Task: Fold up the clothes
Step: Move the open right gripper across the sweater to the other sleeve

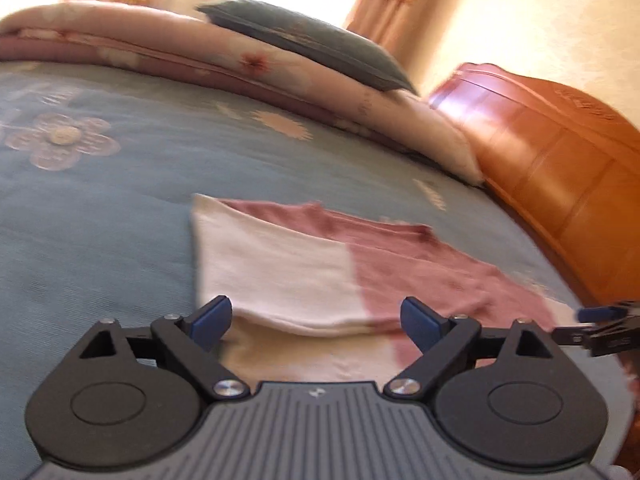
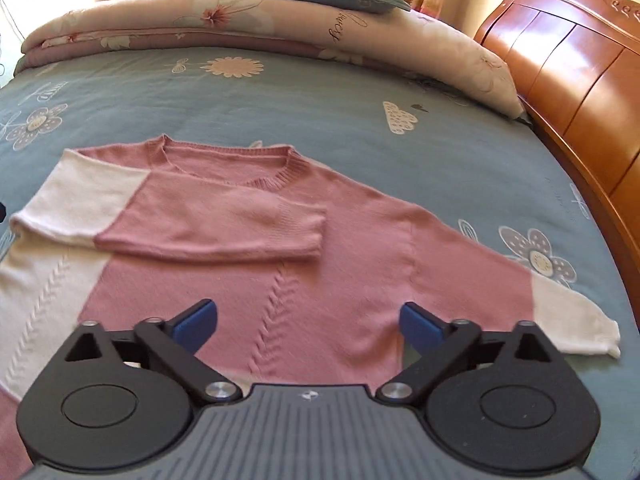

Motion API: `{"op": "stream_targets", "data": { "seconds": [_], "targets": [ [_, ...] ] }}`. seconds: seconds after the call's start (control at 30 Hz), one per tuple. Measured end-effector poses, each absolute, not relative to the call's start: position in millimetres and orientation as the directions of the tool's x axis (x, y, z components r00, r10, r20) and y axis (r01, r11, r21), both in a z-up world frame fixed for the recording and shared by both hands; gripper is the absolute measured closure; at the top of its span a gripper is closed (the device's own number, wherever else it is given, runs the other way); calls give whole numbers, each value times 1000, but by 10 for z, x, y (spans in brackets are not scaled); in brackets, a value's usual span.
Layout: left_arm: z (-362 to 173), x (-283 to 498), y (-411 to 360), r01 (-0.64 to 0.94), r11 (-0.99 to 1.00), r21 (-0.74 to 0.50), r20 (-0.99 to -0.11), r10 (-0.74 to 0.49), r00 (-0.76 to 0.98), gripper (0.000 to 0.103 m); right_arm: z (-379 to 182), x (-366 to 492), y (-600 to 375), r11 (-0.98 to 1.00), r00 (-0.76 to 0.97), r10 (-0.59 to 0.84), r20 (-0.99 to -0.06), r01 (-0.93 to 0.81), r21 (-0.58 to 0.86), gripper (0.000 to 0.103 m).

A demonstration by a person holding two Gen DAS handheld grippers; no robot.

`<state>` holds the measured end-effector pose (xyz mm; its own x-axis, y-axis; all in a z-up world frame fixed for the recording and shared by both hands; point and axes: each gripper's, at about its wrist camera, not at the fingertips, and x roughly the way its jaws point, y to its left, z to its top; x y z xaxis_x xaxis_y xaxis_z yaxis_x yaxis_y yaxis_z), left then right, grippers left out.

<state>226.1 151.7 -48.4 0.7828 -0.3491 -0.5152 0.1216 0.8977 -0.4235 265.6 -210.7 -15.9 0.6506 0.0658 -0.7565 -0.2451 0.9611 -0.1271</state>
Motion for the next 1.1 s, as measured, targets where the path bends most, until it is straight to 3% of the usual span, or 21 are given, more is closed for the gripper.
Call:
{"op": "stream_targets", "data": {
  "seconds": [0.07, 0.23, 0.37, 0.57, 0.7, 0.87, 1.1],
  "targets": [
    [-557, 2299, 1275, 213, 862, -460, -509, -453, 733, 11, -254, 2565, -2160, 966, 632, 81, -771, -242, -97, 2],
    [-781, 2318, 832, 247, 908, -338, -608, -411, 679, 11, -610, 2402, -2148, 968, 599, 122, -792, -250, -40, 2],
    [-916, 2333, 856, 222, 911, -348, -631, -403, 663, 10, -975, 2316, -2220, 979, 553, 116, -825, -202, 2, 0],
    [-968, 2343, 817, 268, 907, -325, -620, -418, 664, 1, -1125, 2045, -2389, 979, 651, 172, -739, -196, 56, 0],
    [-982, 2313, 730, 296, 920, -257, -625, -392, 675, 1, -989, 2092, -2441, 977, 645, 185, -741, -201, 69, 0],
    [-989, 2311, 713, 299, 923, -241, -626, -383, 679, 1, -726, 2490, -2518, 965, 734, 246, -633, -249, 85, 0],
    [-1003, 2308, 695, 311, 925, -218, -625, -377, 684, 1, -1082, 3030, -2581, 965, 692, 247, -678, -241, 105, 0]
  ]
}}
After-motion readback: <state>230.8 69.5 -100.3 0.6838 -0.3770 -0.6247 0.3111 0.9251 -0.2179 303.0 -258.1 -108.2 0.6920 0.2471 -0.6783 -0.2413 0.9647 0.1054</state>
